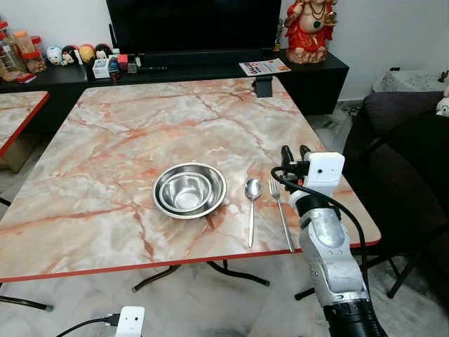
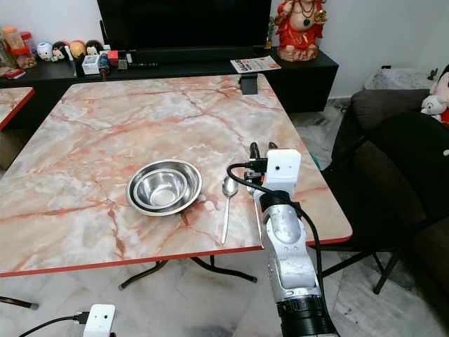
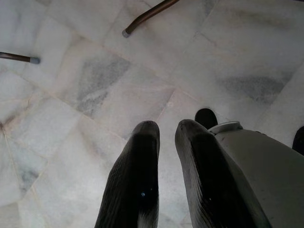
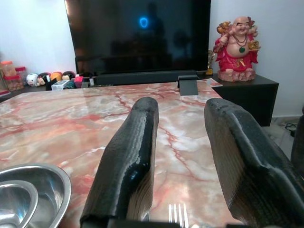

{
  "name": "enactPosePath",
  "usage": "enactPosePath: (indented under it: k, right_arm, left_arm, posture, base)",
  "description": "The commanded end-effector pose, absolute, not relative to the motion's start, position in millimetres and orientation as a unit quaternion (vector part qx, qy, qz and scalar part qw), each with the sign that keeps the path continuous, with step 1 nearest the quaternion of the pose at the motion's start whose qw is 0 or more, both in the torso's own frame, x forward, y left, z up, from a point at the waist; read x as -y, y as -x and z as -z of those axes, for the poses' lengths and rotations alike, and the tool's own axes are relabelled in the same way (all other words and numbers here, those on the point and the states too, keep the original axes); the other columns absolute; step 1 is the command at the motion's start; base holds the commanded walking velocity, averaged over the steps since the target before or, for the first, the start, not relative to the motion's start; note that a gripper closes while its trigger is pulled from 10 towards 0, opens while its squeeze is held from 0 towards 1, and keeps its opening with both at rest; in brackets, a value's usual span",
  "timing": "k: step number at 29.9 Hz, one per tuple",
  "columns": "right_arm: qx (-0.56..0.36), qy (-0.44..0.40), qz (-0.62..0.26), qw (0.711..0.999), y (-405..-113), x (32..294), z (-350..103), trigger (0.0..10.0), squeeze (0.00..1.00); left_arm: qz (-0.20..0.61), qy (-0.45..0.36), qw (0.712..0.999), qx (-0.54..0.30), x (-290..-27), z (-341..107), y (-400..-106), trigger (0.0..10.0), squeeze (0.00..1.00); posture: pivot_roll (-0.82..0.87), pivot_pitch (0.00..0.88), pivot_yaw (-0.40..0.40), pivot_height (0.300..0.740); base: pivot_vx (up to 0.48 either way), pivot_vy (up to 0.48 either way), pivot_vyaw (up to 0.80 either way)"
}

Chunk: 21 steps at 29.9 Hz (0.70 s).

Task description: Setting the table

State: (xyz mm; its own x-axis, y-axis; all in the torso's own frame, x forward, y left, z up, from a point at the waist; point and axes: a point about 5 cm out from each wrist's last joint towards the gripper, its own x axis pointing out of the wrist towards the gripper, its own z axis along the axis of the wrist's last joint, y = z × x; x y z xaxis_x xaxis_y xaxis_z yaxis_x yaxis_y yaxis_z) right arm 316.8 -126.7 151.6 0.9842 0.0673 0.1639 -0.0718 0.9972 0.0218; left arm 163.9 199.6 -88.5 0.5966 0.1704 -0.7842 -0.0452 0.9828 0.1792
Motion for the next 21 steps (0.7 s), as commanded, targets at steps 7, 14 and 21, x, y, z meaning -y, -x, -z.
enactPosePath:
  k: [7,14,21]
  right_arm:
    - [0.086,-0.016,-0.038,0.995,-318.4,126.0,-154.1,10.0,0.0]
    - [0.086,-0.016,-0.038,0.995,-318.4,126.0,-154.1,10.0,0.0]
    - [0.086,-0.016,-0.038,0.995,-318.4,126.0,-154.1,10.0,0.0]
  left_arm:
    - [-0.065,-0.068,0.891,-0.445,-200.9,88.3,-163.8,10.0,0.0]
    - [-0.065,-0.068,0.891,-0.445,-200.9,88.3,-163.8,10.0,0.0]
    - [-0.065,-0.068,0.891,-0.445,-200.9,88.3,-163.8,10.0,0.0]
  posture:
    - [-0.05,0.0,0.012,0.732]
    - [-0.05,0.0,0.012,0.732]
    - [-0.05,0.0,0.012,0.732]
  base:
    - [0.0,0.0,0.0]
    - [0.0,0.0,0.0]
    - [0.0,0.0,0.0]
